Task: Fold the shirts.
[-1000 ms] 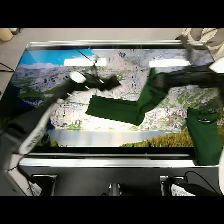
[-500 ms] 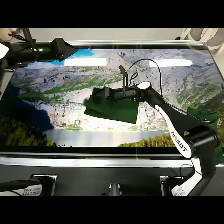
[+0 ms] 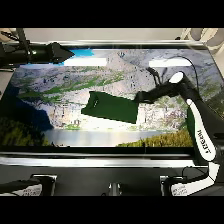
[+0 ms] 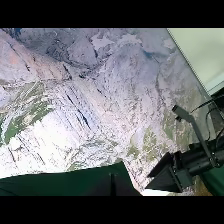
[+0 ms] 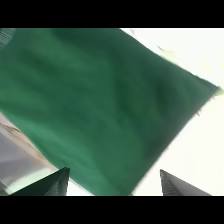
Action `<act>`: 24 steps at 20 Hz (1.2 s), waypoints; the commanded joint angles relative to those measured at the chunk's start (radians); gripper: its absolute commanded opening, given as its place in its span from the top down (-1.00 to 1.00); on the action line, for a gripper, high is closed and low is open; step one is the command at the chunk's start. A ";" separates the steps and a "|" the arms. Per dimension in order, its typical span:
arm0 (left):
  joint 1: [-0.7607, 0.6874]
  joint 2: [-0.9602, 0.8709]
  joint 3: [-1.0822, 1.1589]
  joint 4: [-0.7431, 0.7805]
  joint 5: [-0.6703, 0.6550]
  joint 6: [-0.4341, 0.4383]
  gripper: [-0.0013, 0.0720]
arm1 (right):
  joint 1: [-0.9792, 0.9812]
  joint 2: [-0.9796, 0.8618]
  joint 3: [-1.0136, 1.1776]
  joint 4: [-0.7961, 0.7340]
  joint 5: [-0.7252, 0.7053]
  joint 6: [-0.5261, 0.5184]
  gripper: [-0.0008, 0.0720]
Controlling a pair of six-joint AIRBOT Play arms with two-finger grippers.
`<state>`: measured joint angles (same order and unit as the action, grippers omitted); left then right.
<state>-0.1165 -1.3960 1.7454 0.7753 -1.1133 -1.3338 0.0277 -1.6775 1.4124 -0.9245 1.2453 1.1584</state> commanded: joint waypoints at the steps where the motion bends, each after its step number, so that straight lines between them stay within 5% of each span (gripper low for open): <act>1: 0.001 0.001 0.000 0.008 -0.006 0.003 0.90 | -0.034 -0.018 -0.079 -0.054 -0.010 0.045 -0.76; 5: 0.001 0.001 0.000 0.008 -0.023 0.003 0.90 | 0.012 -0.112 -0.089 0.136 -0.095 0.045 -0.72; 7: 0.001 0.001 0.000 0.008 -0.024 0.003 0.90 | 0.034 -0.144 -0.089 0.219 -0.130 0.045 -0.44; 8: 0.001 0.001 0.000 0.008 -0.024 0.003 0.90 | 0.040 -0.150 -0.089 0.238 -0.138 0.036 0.09; 9: 0.001 0.001 0.000 0.008 -0.024 0.003 0.90 | 0.039 -0.149 -0.088 0.249 -0.141 0.014 0.95; 13: 0.001 0.000 0.000 0.008 -0.024 0.003 0.90 | -0.067 -0.080 -0.006 0.317 -0.045 -0.208 0.93; 24: 0.001 0.000 0.000 0.008 -0.021 0.027 0.90 | -0.761 0.298 0.109 0.176 0.222 -0.103 0.93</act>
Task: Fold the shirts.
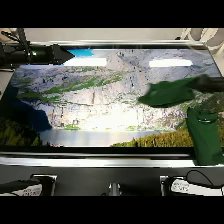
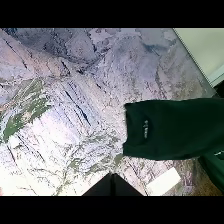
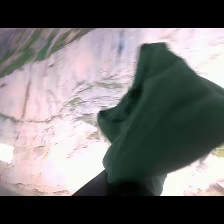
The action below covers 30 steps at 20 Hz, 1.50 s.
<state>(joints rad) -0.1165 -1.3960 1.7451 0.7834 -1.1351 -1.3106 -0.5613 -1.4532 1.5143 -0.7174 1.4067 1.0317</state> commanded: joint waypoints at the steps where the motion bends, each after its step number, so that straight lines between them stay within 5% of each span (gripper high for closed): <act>1: 0.001 0.000 0.000 0.000 0.001 0.003 0.90 | -0.228 0.087 0.007 -0.031 0.059 0.024 0.93; 12: 0.001 0.000 0.000 0.000 0.002 0.033 0.90 | -0.540 0.169 0.007 -0.047 0.272 0.056 0.93; 18: 0.001 -0.001 0.000 0.000 0.082 0.032 0.90 | -0.531 0.254 -0.046 -0.577 0.443 0.079 0.93; 29: 0.001 0.000 0.000 0.000 0.077 0.032 0.90 | -0.531 0.280 -0.508 -0.711 0.072 0.045 0.92; 30: 0.001 0.000 0.000 0.000 0.077 0.032 0.90 | -0.531 0.280 -0.515 -0.725 0.054 0.045 0.76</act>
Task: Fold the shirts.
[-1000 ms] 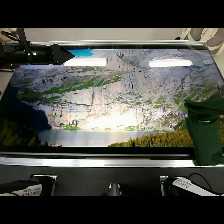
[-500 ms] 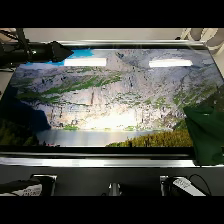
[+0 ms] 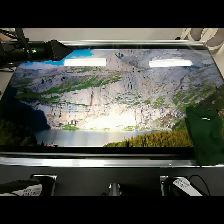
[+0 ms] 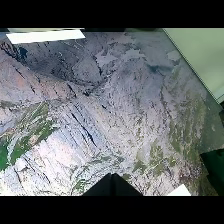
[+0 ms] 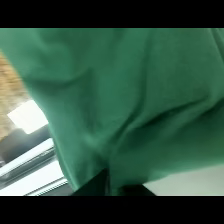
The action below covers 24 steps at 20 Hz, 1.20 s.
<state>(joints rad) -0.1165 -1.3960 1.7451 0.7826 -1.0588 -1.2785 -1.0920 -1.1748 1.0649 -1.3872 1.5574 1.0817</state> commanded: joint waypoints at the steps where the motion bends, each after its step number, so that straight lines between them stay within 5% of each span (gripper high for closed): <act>1: 0.001 0.000 0.000 0.000 0.000 0.000 0.90 | 0.000 0.002 -0.065 -0.061 -0.111 0.000 0.10; 2: 0.001 0.000 0.000 0.000 0.001 -0.001 0.90 | 0.000 0.002 -0.062 -0.060 -0.126 -0.001 -0.73; 3: 0.001 0.000 0.000 -0.002 0.001 -0.004 0.90 | 0.000 0.002 -0.047 -0.049 -0.141 -0.003 -0.93; 7: 0.001 0.000 0.047 -0.017 0.002 -0.004 0.90 | 0.000 0.002 0.211 0.013 -0.238 -0.036 -0.94; 9: -0.004 0.000 0.111 0.092 0.017 -0.029 0.91 | 0.008 0.002 0.394 0.165 -0.370 -0.074 -0.93; 12: -0.039 -0.011 0.194 0.555 0.019 -0.239 0.91 | 0.181 0.003 0.575 0.233 -0.467 -0.104 -0.90; 15: -0.063 -0.058 0.184 0.923 -0.175 -0.419 0.90 | 0.528 -0.024 0.578 0.104 -0.329 -0.040 -0.89; 16: -0.058 -0.089 0.167 0.935 -0.289 -0.421 0.70 | 0.651 -0.056 0.575 0.014 -0.253 0.035 -0.89; 18: -0.057 -0.136 0.087 0.907 -0.525 -0.393 -0.65 | 0.858 -0.143 0.554 -0.026 -0.119 0.055 -0.92; 20: -0.065 -0.111 -0.089 0.866 -0.598 -0.328 -0.74 | 0.991 -0.232 0.541 -0.011 0.000 0.058 -0.96; 24: -0.050 0.049 -0.324 0.867 -0.305 -0.451 -0.74 | 1.063 -0.298 0.505 -0.013 0.042 0.117 -0.96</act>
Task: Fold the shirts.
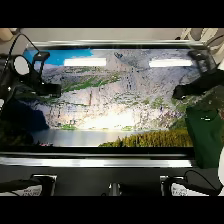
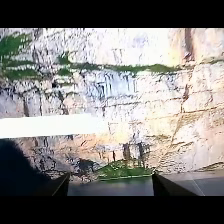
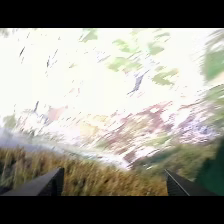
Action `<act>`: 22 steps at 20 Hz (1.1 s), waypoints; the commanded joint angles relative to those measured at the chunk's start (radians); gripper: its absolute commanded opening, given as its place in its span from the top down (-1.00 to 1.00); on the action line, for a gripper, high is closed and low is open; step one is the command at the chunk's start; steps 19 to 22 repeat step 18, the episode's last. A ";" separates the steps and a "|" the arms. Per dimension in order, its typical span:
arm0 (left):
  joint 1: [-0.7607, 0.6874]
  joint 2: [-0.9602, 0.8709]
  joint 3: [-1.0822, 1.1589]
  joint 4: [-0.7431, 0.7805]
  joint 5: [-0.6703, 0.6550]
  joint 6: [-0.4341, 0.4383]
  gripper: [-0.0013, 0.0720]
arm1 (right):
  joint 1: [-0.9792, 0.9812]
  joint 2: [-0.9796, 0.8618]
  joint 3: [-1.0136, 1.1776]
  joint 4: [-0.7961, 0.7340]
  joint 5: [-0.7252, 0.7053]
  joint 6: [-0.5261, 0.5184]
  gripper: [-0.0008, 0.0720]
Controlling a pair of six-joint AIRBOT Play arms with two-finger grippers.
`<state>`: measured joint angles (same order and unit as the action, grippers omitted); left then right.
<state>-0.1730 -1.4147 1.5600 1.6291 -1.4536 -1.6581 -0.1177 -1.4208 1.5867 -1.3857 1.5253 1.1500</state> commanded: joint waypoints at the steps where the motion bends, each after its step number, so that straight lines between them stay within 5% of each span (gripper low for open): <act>1: 0.008 0.069 -0.139 0.021 0.097 -0.071 -0.74 | 0.089 -0.051 -0.016 -0.026 0.068 0.055 -0.96; 22: 0.007 0.060 -0.139 0.020 0.101 -0.071 -0.74 | 0.088 -0.050 -0.016 -0.041 0.072 0.054 -0.93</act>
